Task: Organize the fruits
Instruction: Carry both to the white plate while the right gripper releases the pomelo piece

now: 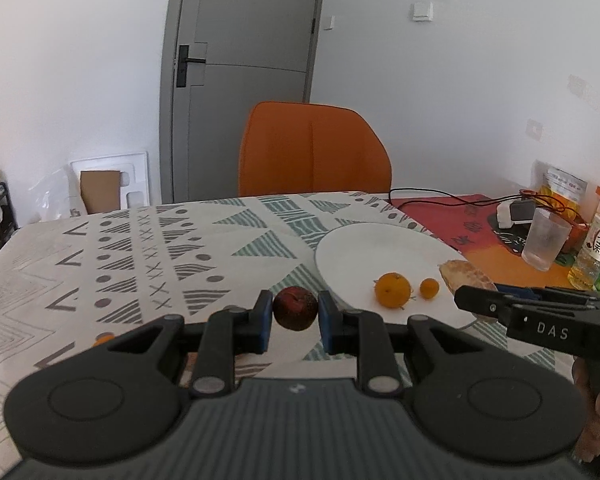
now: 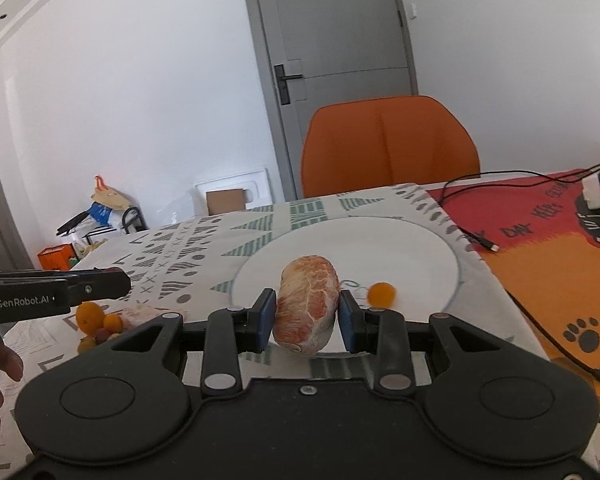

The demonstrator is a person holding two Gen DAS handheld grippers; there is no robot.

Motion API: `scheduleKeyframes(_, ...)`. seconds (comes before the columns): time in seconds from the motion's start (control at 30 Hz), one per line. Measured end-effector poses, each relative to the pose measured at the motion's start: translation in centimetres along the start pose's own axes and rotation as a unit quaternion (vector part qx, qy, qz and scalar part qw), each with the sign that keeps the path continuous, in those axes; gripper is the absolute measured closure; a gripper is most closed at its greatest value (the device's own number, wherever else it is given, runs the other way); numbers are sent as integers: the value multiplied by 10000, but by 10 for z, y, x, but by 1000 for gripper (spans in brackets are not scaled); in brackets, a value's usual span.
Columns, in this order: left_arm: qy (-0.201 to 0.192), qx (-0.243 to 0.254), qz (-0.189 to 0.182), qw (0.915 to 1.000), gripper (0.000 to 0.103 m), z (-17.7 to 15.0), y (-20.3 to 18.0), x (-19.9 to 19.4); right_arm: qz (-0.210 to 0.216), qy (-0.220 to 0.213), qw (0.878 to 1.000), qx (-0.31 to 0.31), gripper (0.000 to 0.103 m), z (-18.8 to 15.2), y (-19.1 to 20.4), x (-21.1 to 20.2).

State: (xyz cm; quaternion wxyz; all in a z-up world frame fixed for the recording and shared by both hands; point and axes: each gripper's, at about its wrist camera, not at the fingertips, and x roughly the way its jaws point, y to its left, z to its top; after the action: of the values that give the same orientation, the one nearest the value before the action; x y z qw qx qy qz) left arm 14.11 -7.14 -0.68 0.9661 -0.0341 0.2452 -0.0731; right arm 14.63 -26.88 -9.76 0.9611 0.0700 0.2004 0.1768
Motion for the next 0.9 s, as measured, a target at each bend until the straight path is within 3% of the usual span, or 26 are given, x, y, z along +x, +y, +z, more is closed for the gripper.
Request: scheduleKeyframes(0.9, 207, 174, -458, 9986, 80, 13, -35, 72, -590, 193, 9979, 190, 71, 7, -51, 30)
